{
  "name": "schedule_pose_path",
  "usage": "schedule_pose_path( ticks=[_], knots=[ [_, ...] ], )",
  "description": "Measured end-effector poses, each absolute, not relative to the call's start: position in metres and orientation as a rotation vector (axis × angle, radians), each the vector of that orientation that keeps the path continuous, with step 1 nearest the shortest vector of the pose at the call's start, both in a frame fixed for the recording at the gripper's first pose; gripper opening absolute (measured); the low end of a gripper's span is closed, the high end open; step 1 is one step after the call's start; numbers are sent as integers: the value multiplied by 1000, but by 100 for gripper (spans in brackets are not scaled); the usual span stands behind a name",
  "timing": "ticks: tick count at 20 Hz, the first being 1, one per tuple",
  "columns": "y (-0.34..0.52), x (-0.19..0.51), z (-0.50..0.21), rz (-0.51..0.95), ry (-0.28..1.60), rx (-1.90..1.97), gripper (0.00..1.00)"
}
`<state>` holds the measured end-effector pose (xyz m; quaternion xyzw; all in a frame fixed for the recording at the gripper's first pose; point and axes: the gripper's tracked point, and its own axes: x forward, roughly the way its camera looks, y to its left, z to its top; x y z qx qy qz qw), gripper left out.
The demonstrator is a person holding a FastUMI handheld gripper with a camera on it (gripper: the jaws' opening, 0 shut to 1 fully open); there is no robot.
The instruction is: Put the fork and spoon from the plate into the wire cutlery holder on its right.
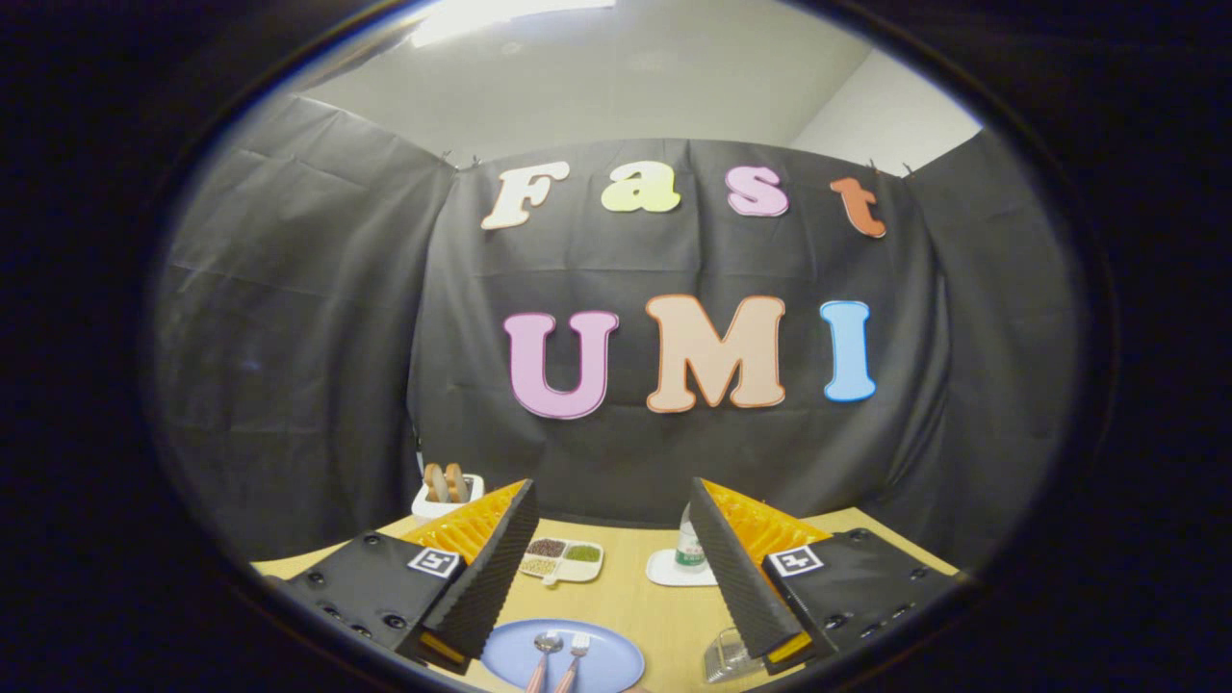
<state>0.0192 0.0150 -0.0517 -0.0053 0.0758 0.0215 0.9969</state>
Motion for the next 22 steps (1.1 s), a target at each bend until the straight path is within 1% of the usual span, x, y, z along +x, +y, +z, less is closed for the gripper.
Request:
schedule_pose_path(
  ticks=[10,22],
  knots=[
    [29,16,-144,104,403,-80,100],
    [35,-18,-262,178,738,-160,100]
  ],
)
